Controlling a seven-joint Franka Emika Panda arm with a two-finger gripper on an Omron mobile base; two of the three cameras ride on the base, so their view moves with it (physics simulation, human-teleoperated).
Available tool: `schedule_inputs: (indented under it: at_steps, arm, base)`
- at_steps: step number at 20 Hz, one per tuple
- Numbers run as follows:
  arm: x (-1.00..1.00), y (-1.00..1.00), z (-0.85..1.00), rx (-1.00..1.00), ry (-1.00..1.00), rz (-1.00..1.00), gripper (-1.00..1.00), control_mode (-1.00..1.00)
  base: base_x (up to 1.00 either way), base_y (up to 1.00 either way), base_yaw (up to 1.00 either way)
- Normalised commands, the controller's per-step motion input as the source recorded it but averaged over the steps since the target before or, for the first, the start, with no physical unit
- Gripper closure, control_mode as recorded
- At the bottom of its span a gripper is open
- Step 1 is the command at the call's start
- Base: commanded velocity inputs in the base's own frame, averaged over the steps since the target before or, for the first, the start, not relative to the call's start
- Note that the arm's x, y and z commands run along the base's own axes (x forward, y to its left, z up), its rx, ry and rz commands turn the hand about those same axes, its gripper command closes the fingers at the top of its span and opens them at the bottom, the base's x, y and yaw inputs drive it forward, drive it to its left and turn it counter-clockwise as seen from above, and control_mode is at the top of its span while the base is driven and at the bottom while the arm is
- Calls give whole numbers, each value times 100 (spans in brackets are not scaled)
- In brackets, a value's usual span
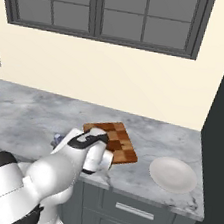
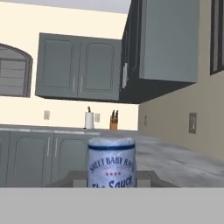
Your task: Pick the chicken drumstick from the plate and place it on the cutting board. Then pick the condiment bottle from the cabinet and place it next to the cutting board.
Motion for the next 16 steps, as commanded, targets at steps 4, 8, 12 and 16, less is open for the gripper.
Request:
schedule_inputs:
  at_steps: [4, 8, 12, 16]
  arm:
    - [12, 0, -26, 3, 0, -6, 100, -100]
    - [28, 6, -4, 4, 0, -7, 100, -100]
    - [28, 12, 0, 2, 0, -8, 100, -100]
    - [19, 12, -3, 0, 0, -8, 100, -100]
  base:
    - [0, 0, 0]
    - [0, 0, 0]
    - [0, 0, 0]
    - [0, 0, 0]
